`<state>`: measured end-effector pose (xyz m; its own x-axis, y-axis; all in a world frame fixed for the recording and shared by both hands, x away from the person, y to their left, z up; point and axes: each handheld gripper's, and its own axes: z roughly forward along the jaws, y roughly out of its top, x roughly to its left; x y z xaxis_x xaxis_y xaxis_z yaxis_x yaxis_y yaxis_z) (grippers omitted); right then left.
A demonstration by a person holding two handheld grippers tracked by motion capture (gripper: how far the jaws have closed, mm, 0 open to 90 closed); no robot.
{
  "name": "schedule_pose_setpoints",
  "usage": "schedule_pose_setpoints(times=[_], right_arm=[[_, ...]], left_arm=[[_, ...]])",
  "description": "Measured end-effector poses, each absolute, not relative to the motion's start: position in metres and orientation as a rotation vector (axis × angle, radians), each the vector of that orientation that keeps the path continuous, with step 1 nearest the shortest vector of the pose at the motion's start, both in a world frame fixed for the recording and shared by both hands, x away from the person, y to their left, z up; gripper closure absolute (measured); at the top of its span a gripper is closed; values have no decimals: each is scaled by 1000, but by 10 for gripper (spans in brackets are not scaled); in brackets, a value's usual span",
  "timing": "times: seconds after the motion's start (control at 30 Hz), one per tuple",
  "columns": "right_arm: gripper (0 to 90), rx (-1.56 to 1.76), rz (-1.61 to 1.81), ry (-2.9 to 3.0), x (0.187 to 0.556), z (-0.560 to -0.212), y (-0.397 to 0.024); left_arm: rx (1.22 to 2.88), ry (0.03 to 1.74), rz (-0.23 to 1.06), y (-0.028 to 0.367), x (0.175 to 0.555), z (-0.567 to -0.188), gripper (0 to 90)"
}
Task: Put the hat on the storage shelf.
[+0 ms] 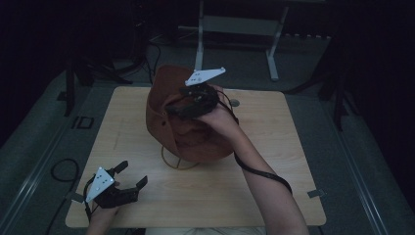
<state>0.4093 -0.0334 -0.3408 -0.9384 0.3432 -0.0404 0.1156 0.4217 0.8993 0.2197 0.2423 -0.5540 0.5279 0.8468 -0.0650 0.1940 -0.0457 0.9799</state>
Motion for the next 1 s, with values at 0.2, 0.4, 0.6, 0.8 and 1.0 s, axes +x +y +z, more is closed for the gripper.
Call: schedule_pose_setpoints(times=[0.2,0.4,0.6,0.8,1.0], right_arm=[[142,412,1565,2392,406,-335,-47],[141,414,1555,2347,404,-339,-64],[143,423,1523,2351,400,-346,-82],[144,460,1504,2361,398,-357,-109],[144,515,1508,2324,396,-367,-142]], left_arm=[[1561,922,681,242,220,-555,104],[1564,922,688,240,220,-557,103],[1578,924,687,238,222,-560,101],[1593,914,688,235,223,-561,101],[1599,914,684,235,223,-563,101]])
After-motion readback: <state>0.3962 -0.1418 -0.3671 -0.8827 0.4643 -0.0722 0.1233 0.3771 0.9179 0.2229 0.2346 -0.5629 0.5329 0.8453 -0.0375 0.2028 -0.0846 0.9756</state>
